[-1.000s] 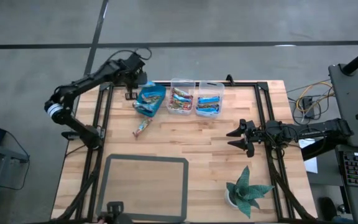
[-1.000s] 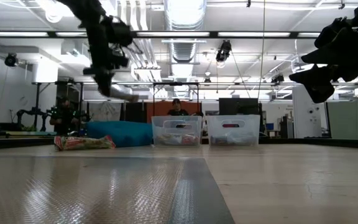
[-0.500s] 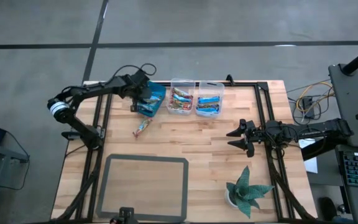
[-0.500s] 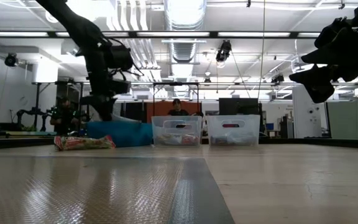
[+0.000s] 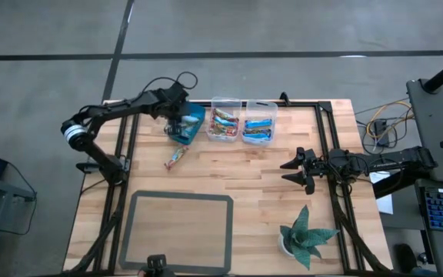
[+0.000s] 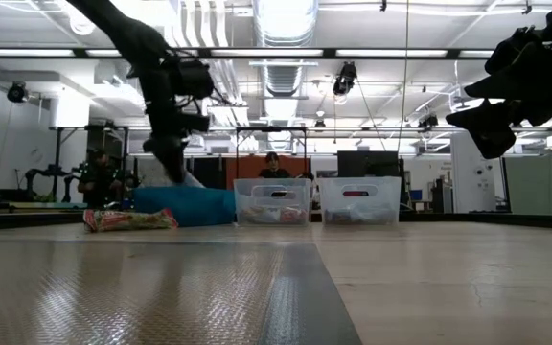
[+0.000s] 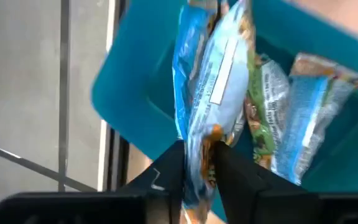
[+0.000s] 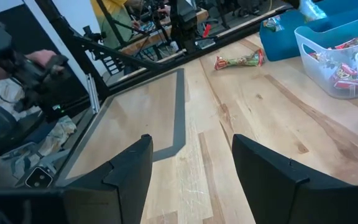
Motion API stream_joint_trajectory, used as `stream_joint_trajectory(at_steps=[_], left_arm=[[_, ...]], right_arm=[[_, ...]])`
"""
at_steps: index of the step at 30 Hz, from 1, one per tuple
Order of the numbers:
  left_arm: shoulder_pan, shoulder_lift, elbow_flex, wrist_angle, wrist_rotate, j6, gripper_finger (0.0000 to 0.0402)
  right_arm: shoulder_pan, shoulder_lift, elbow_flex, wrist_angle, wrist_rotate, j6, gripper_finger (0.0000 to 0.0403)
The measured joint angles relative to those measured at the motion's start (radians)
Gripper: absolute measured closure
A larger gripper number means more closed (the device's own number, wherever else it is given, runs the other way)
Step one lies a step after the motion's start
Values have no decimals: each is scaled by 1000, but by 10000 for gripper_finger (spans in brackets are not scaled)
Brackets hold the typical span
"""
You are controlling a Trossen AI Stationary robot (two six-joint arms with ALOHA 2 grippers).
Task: Pick and place Granola Bars by type
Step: Put the yellow granola bar into the blue bin, then put the red granola bar into the left transparent bin
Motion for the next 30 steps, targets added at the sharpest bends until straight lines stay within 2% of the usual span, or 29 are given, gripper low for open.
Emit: stream_joint_trajectory(at_steps=[7, 11, 15, 22, 30], left_arm=[[-13, -14, 153, -144, 1, -26, 297], [-34, -14, 251, -223, -69, -58, 282], [-70, -14, 367, -278, -190, -166, 271], [-151, -14, 578, -439, -279, -420, 247], [-243, -12, 643, -685, -328, -713, 165]], right_arm=[[0, 1, 0, 0, 0, 0, 193], [0, 0, 0, 0, 0, 0, 193], [0, 0, 0, 0, 0, 0, 193], [0, 2, 0, 0, 0, 0, 193], [0, 2, 0, 0, 0, 0, 193]])
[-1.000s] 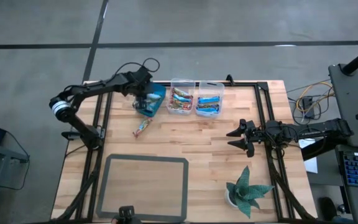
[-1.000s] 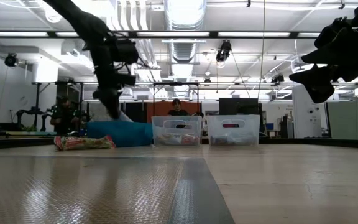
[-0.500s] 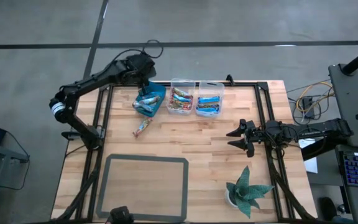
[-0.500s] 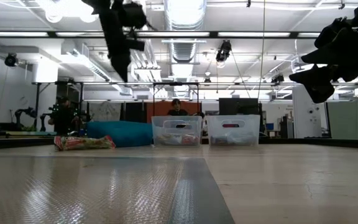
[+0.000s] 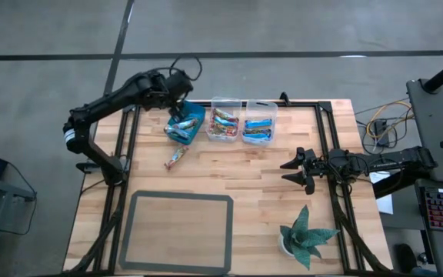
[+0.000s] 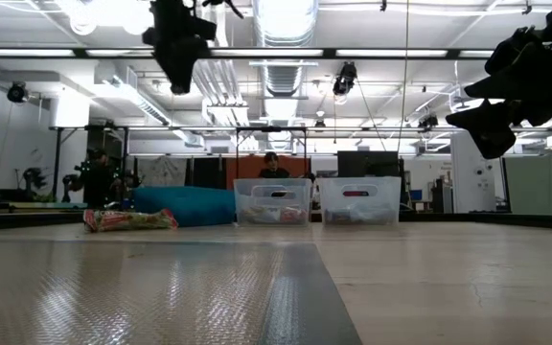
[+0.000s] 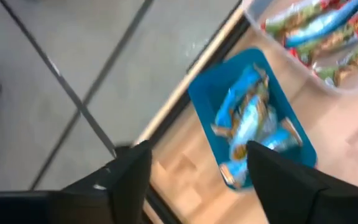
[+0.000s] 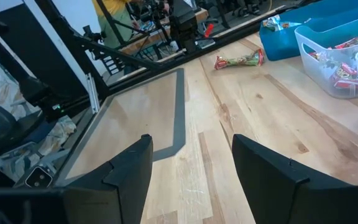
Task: Pick and place Granola Bars by type
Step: Put the red granola bar into the left transparent bin
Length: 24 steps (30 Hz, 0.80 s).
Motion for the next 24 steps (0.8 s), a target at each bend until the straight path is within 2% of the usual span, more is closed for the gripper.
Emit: stream_joint_trajectory(at_steps=[4, 8, 10, 16, 20, 24], left_arm=[[-45, 0, -1, -134, 9, -165, 120], [-83, 1, -1, -236, 102, -298, 95], [-97, 1, -3, -240, 164, -344, 91], [-105, 1, -7, -240, 469, -423, 90], [-113, 1, -33, -240, 501, -456, 90], [-120, -2, -111, -240, 516, -474, 90]], right_arm=[[0, 0, 0, 0, 0, 0, 193], [0, -1, 0, 0, 0, 0, 193], [0, -1, 0, 0, 0, 0, 193], [0, -1, 0, 0, 0, 0, 193], [0, -1, 0, 0, 0, 0, 193], [0, -1, 0, 0, 0, 0, 193]])
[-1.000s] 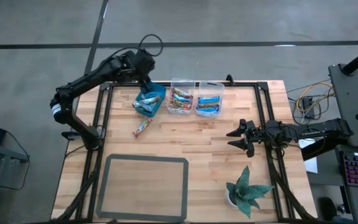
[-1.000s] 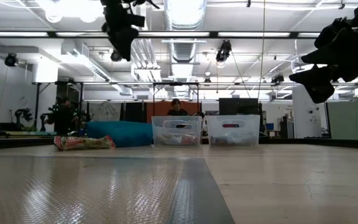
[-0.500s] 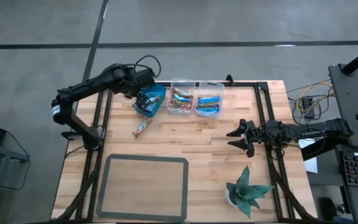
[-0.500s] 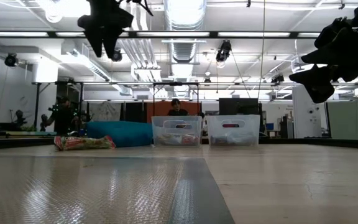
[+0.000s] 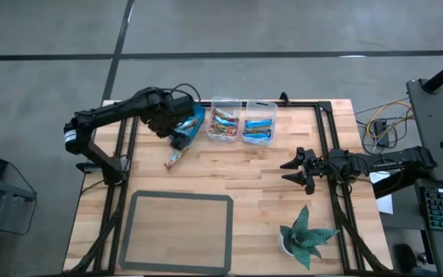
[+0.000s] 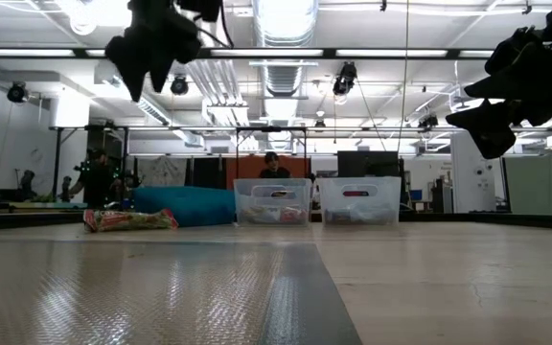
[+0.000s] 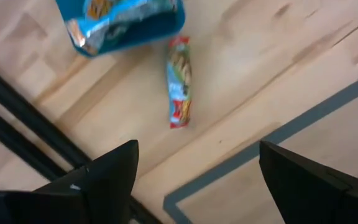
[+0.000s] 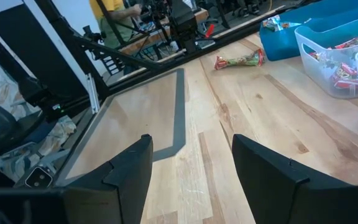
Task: Pick and place Granola Bars by type
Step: Put the red granola bar into the left transparent bin
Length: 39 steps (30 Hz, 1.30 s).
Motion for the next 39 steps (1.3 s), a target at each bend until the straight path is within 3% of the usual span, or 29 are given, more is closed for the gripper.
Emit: stream_joint_trajectory(at_steps=[4, 17, 33, 39], left_arm=[[-10, -18, -94, 30, -1, -1, 90], [-43, -53, -422, 359, -7, -8, 90], [-48, -52, -690, 715, -9, -20, 90], [-50, -52, -768, 782, -57, -36, 90]], right_arm=[[0, 0, 0, 0, 0, 0, 193], [0, 0, 0, 0, 0, 0, 193], [0, 0, 0, 0, 0, 0, 193], [0, 0, 0, 0, 0, 0, 193]])
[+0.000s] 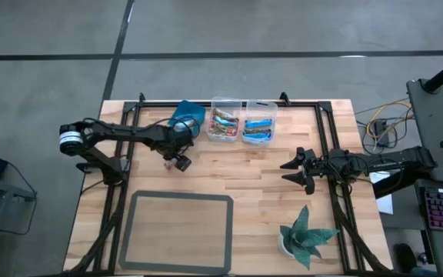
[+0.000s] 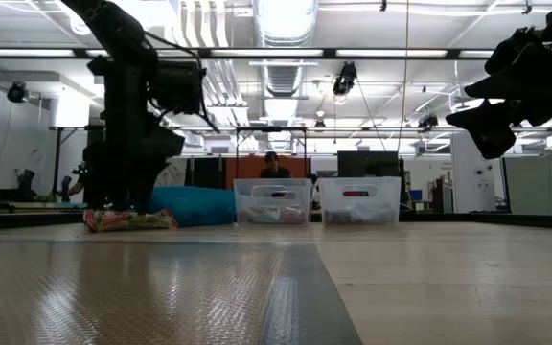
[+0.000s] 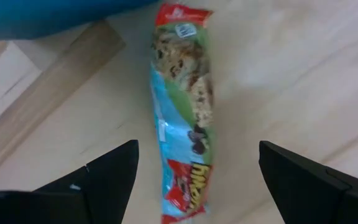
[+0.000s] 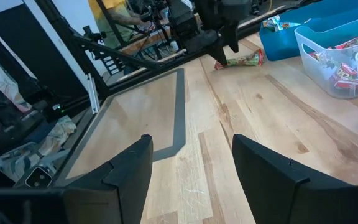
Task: Pick and place Granola Bars by type
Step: Put the red granola bar into the left transparent bin
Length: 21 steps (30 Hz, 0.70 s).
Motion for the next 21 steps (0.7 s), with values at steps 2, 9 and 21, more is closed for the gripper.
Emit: stream_joint_trajectory(at_steps=[2, 9, 21], left_arm=[[1, 0, -32, 29, -2, 0, 90], [-1, 1, -73, 55, 4, 1, 109], [-1, 13, -79, 65, 16, 0, 248]], right_arm=[[0, 0, 0, 0, 0, 0, 193], [0, 0, 0, 0, 0, 0, 193], [0, 0, 0, 0, 0, 0, 193]])
